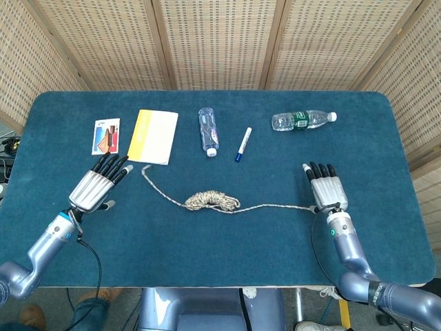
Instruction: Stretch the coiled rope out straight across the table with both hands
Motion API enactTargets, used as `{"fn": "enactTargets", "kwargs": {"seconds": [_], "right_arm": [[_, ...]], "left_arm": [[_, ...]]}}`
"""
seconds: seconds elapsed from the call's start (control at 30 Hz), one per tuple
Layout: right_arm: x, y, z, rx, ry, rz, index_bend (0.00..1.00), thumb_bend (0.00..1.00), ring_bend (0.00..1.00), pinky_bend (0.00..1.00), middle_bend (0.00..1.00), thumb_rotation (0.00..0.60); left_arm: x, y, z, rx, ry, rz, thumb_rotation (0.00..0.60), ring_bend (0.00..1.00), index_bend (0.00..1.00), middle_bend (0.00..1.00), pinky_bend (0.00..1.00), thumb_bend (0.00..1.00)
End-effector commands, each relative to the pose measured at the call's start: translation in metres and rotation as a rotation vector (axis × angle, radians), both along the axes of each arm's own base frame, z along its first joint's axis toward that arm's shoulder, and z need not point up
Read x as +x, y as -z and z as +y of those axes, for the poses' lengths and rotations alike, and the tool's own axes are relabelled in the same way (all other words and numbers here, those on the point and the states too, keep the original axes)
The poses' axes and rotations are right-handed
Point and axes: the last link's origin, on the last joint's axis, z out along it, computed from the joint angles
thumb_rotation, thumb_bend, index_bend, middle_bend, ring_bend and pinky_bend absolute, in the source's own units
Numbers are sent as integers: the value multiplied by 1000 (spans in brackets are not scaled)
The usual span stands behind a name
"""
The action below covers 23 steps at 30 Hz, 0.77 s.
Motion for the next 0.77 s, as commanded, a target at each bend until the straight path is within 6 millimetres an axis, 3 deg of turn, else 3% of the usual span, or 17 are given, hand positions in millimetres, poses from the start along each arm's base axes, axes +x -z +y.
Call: {"fn": "enactTargets", "kwargs": {"seconds": [0.03,0.17,0.27,0.4,0.47,0.6,0.77], "right_arm": [[9,-14,11,-36,-63,-84,0,0,0,0,0,600],[8,-31,29,-76,-140,-157,0,0,0,0,0,600],[6,-47,51,-100,-193,-208,0,0,0,0,0,600],[0,-64,78,-143,-230,-243,0,0,0,0,0,600],[-5,-74,96,-180,-242,-272,0,0,0,0,0,600],[-12,-83,117,-215,-270,-296,0,0,0,0,0,600],[-22,-91,138,-269,-333,-200,0,0,0,0,0,600]], "left_arm": [[-4,-22,-11,40,-53,-104,600,0,0,0,0,0],[-11,-53,-35,92,-121,-190,600,0,0,0,0,0],[-20,-80,-68,152,-226,-295,600,0,0,0,0,0],[-28,-99,-104,206,-331,-360,600,0,0,0,0,0],[-34,-104,-125,217,-407,-375,600,0,0,0,0,0],[-39,-104,-150,226,-467,-379,600,0,0,0,0,0],[-42,-99,-175,245,-473,-398,600,0,0,0,0,0]]}}
